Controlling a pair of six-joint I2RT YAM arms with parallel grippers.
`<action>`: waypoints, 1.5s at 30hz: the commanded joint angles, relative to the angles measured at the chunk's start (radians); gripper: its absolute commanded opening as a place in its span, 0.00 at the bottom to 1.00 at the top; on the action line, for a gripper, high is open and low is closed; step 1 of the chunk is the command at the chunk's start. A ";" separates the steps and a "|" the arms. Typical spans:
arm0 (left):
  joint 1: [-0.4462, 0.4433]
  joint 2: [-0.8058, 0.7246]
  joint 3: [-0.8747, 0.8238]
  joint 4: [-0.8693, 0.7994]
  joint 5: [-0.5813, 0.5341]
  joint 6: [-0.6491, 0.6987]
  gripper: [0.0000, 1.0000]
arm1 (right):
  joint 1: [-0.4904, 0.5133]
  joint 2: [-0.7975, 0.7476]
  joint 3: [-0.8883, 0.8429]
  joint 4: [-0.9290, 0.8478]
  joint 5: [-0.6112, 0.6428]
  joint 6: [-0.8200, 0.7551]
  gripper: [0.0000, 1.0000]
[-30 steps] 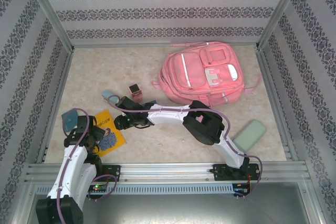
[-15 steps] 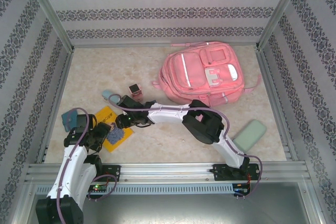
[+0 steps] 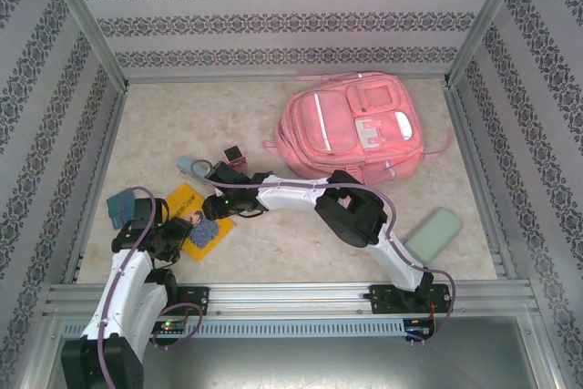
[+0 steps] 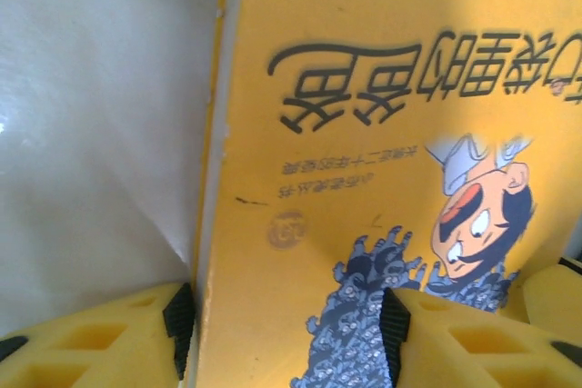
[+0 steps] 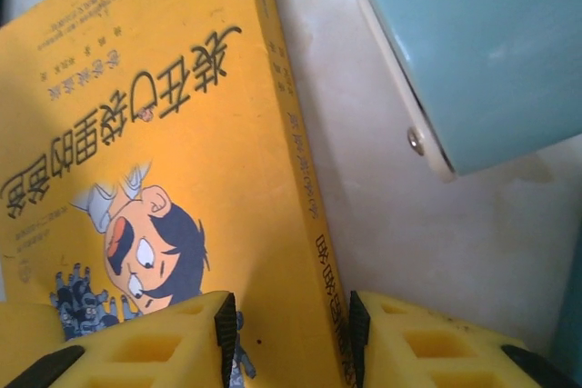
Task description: Pack books, pencil case, and school supplies into a backpack
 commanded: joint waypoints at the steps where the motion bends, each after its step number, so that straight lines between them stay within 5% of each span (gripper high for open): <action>1: -0.008 0.004 -0.022 -0.057 -0.044 -0.019 0.54 | -0.008 0.034 0.022 -0.038 -0.018 -0.032 0.40; 10: -0.008 0.008 -0.061 -0.057 -0.039 -0.049 0.27 | -0.005 0.067 0.036 0.009 -0.183 -0.002 0.39; 17: -0.008 -0.003 -0.066 -0.029 -0.014 -0.045 0.27 | 0.004 0.044 0.063 0.130 -0.473 0.078 0.36; 23: -0.008 -0.030 -0.067 -0.037 -0.008 -0.048 0.27 | 0.005 -0.003 0.076 0.157 -0.551 0.099 0.36; 34: -0.007 -0.082 -0.046 -0.083 -0.023 -0.038 0.33 | -0.003 -0.041 -0.011 0.113 -0.495 0.074 0.25; 38: -0.008 -0.088 0.000 -0.120 -0.046 -0.025 0.44 | -0.017 -0.088 -0.050 0.120 -0.470 0.071 0.01; 45: -0.008 -0.085 0.187 -0.207 -0.112 -0.009 0.65 | -0.057 -0.213 -0.064 0.104 -0.442 0.050 0.00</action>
